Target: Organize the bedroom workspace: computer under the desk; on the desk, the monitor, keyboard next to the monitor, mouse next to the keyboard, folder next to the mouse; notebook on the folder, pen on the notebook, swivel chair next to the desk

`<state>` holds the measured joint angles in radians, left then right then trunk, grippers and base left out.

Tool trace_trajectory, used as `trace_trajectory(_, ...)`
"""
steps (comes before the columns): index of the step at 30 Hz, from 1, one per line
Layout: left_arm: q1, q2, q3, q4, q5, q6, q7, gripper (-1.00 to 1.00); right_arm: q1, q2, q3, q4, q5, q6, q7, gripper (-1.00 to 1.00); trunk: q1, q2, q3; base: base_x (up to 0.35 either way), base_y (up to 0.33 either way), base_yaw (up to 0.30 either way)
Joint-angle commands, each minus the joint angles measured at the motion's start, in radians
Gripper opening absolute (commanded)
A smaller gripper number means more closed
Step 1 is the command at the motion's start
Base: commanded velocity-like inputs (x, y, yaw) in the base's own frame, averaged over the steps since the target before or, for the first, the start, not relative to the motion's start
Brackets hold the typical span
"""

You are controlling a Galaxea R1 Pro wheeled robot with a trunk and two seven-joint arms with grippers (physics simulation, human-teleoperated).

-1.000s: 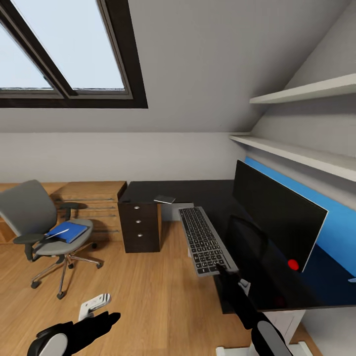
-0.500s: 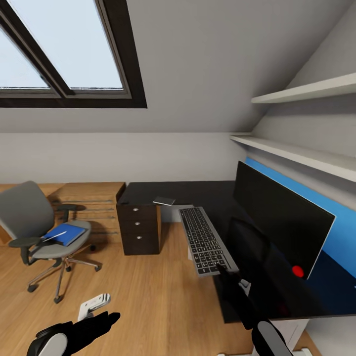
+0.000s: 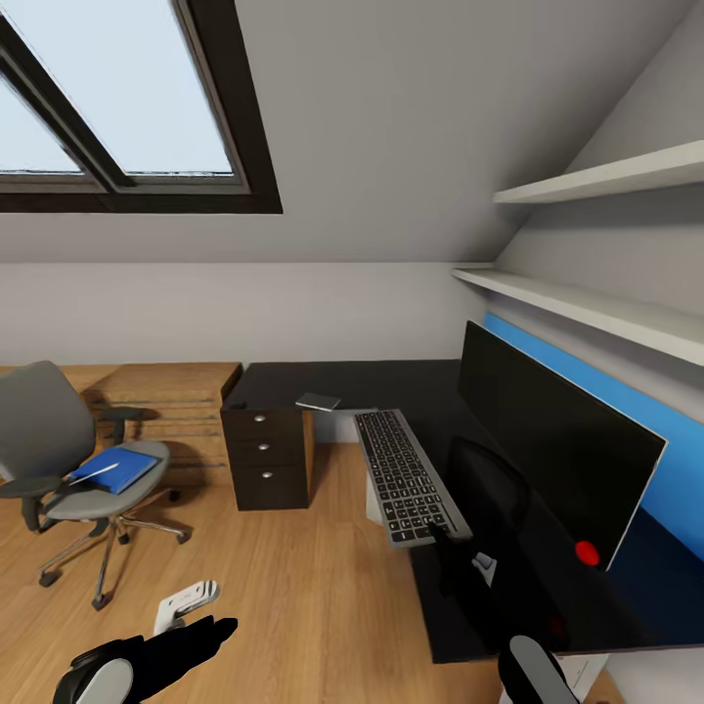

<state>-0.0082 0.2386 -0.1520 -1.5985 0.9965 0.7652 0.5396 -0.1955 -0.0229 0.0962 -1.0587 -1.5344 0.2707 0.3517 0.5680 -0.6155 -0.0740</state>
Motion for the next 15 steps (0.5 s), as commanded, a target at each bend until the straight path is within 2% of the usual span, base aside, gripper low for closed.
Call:
trace_trajectory(1,-0.001,0.001,-0.001,-0.001,0.01,0.0,0.011,1.0,-0.001,-0.001,0.002,0.0,-0.011,0.003,0.002,-1.0,0.001,-0.002,-0.002,0.235,-0.153,0.0)
trace_trajectory(13,-0.001,0.001,-0.001,-0.001,0.01,0.0,0.012,1.0,-0.001,0.001,0.0,0.002,-0.011,0.0,-0.002,-1.0,0.001,-0.002,-0.002,0.231,-0.171,0.0)
trace_trajectory(15,-0.001,0.001,-0.001,-0.001,0.01,0.0,0.012,1.0,-0.001,0.002,-0.003,0.002,-0.011,-0.003,-0.025,-1.0,0.001,-0.002,-0.002,0.094,-0.085,0.0)
